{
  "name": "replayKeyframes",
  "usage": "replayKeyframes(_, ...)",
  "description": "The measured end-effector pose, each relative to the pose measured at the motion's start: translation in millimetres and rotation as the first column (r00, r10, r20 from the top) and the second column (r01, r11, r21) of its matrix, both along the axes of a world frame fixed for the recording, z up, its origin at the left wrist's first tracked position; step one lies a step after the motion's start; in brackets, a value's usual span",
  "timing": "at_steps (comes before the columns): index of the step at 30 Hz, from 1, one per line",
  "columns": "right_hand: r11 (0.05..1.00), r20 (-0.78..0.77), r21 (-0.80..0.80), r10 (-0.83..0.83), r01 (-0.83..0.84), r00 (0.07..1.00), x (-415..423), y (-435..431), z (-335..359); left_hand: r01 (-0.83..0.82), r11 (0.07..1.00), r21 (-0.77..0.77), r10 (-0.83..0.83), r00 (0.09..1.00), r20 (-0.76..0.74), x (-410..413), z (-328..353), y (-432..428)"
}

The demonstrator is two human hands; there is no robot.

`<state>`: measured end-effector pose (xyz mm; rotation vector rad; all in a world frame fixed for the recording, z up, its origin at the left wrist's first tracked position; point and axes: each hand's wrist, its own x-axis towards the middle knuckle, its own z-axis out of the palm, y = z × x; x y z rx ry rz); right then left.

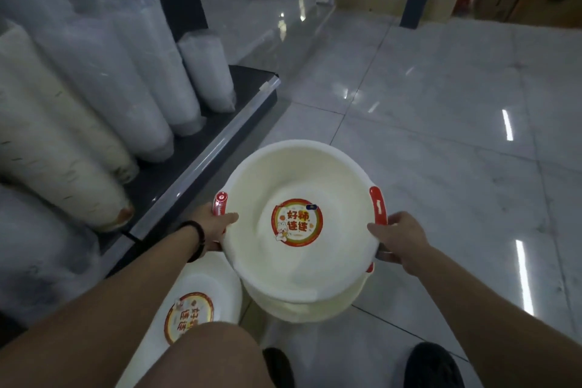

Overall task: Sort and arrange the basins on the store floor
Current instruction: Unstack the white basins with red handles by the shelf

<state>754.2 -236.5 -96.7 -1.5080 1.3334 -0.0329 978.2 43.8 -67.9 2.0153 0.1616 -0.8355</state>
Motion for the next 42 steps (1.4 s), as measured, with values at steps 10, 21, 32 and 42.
replayKeyframes(10, 0.983, -0.226, -0.05, 0.163, -0.178, 0.96, 17, -16, -97, 0.114, 0.916, 0.384, -0.195, 0.965, 0.178, 13, -101, -30)
replayKeyframes(21, 0.963, -0.162, -0.249, 0.067, -0.106, 0.984, 15, -5, -108, 0.07, 0.937, 0.342, -0.169, 0.949, 0.267, 22, -115, -34)
replayKeyframes(32, 0.983, -0.212, -0.121, 0.111, -0.138, 0.971, 9, -3, -126, 0.248, 0.841, 0.481, -0.338, 0.935, 0.109, 24, -149, -35)
replayKeyframes(42, 0.982, -0.39, -0.137, 0.063, -0.126, 0.919, -4, -13, -136, 0.518, 0.714, 0.471, -0.609, 0.791, 0.053, 35, -159, -57)
